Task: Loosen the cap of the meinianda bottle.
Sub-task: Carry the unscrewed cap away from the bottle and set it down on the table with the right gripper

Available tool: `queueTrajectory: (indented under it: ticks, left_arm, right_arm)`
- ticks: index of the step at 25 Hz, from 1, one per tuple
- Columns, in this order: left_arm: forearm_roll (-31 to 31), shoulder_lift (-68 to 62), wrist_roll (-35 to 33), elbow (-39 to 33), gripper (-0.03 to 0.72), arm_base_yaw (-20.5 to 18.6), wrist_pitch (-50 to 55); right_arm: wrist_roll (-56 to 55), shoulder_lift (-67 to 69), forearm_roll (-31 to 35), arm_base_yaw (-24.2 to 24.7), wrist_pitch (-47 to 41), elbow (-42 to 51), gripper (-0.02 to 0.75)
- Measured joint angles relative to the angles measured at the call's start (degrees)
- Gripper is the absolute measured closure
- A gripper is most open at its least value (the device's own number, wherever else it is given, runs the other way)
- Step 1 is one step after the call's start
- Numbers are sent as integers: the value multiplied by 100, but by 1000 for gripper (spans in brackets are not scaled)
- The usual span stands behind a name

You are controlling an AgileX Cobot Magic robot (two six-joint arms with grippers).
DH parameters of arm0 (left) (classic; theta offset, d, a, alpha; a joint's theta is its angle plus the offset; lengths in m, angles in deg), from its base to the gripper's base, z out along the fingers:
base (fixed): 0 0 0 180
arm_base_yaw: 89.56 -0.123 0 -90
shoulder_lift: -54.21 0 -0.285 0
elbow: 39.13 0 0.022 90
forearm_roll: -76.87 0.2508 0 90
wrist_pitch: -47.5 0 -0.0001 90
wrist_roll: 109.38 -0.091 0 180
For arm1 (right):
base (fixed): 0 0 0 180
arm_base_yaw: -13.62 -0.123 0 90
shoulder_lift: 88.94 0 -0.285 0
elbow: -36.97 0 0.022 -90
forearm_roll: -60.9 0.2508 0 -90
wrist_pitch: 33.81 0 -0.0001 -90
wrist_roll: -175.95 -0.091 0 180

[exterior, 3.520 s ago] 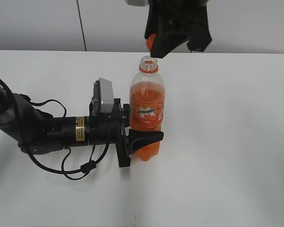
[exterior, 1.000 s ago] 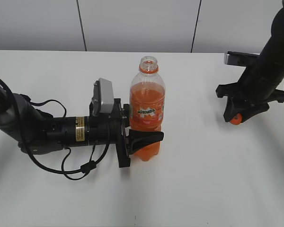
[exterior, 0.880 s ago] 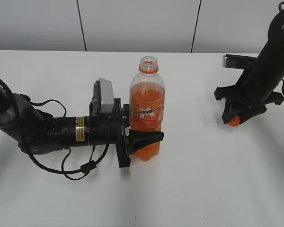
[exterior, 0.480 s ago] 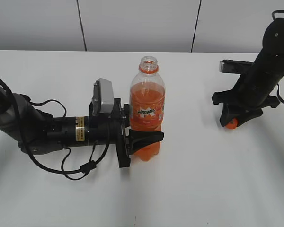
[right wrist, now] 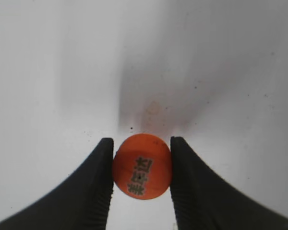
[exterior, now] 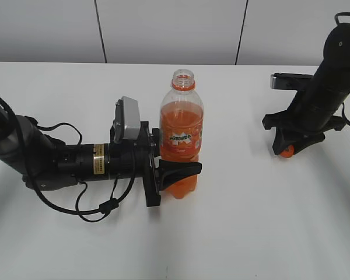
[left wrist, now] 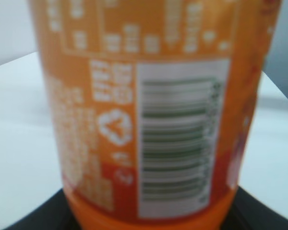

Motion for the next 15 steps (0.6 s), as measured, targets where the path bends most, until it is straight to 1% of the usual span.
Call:
queueTrajectory:
  ticks: [15]
  left_arm:
    - [0, 0, 0, 0, 316, 0, 0]
  right_arm:
    - [8, 118, -6, 0, 7, 0, 469]
